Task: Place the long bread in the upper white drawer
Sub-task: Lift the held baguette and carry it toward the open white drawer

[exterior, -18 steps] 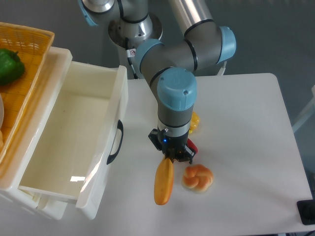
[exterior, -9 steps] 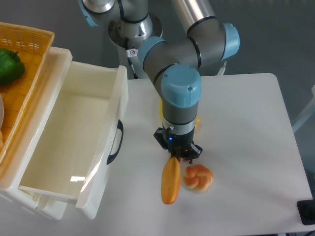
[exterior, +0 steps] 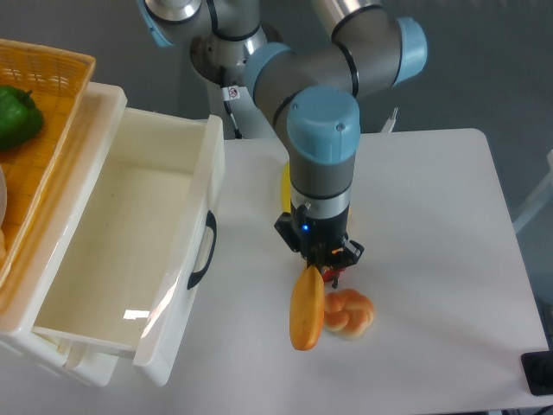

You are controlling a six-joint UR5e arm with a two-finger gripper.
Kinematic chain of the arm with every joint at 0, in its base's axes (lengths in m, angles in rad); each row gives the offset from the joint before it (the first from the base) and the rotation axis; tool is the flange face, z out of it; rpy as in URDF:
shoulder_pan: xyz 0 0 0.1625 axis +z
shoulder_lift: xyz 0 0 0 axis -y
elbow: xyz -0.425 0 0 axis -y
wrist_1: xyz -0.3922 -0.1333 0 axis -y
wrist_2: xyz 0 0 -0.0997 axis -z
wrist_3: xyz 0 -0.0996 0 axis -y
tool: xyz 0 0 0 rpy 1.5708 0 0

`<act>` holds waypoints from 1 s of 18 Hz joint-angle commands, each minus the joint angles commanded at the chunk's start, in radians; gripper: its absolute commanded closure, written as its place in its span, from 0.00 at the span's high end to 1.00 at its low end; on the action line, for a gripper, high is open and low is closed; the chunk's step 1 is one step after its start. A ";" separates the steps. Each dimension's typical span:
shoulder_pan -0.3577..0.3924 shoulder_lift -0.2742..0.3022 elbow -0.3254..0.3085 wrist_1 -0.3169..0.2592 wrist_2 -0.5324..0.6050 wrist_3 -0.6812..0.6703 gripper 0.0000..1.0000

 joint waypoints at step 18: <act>-0.029 0.196 -0.015 -0.290 -0.162 -0.067 0.00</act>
